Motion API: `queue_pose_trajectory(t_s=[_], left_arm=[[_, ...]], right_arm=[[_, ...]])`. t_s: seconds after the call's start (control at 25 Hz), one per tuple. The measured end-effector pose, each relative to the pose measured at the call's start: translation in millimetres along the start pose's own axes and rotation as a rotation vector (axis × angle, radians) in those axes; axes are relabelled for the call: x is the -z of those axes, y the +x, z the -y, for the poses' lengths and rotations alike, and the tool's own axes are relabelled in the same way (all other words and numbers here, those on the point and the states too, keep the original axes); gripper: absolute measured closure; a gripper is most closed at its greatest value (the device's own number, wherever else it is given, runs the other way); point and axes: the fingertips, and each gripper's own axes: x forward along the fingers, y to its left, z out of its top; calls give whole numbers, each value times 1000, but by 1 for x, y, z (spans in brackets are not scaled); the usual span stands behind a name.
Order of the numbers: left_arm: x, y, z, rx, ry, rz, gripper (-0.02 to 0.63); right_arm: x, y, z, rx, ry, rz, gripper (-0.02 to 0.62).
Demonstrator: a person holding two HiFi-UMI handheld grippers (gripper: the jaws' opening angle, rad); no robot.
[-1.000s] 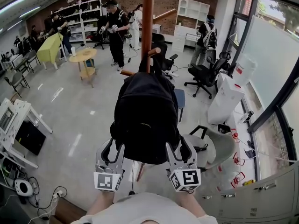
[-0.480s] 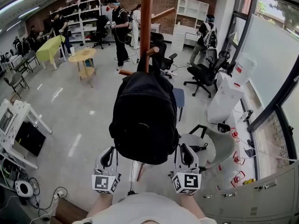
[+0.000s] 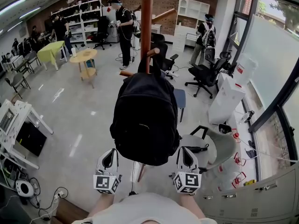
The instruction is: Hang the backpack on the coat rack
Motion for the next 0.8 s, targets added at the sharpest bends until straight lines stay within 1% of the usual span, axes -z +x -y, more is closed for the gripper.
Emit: queue_pose_trajectory(t_s=[0.28,0.48,0.64,0.8], left_arm=[[-1,4,3,4,3,2,597],[0,3,6,12,32,-5,597],[4,5,4,7,20,-9,595],[5,6,5,5,27,-16,596]], right_arm=[[1,1,2,-12,-14,-12,588],[2,-1,3,-10,-9,-17,588],[4,0,4,-9,-4,-23,588],[8,1,3,-14,1,-32,588]])
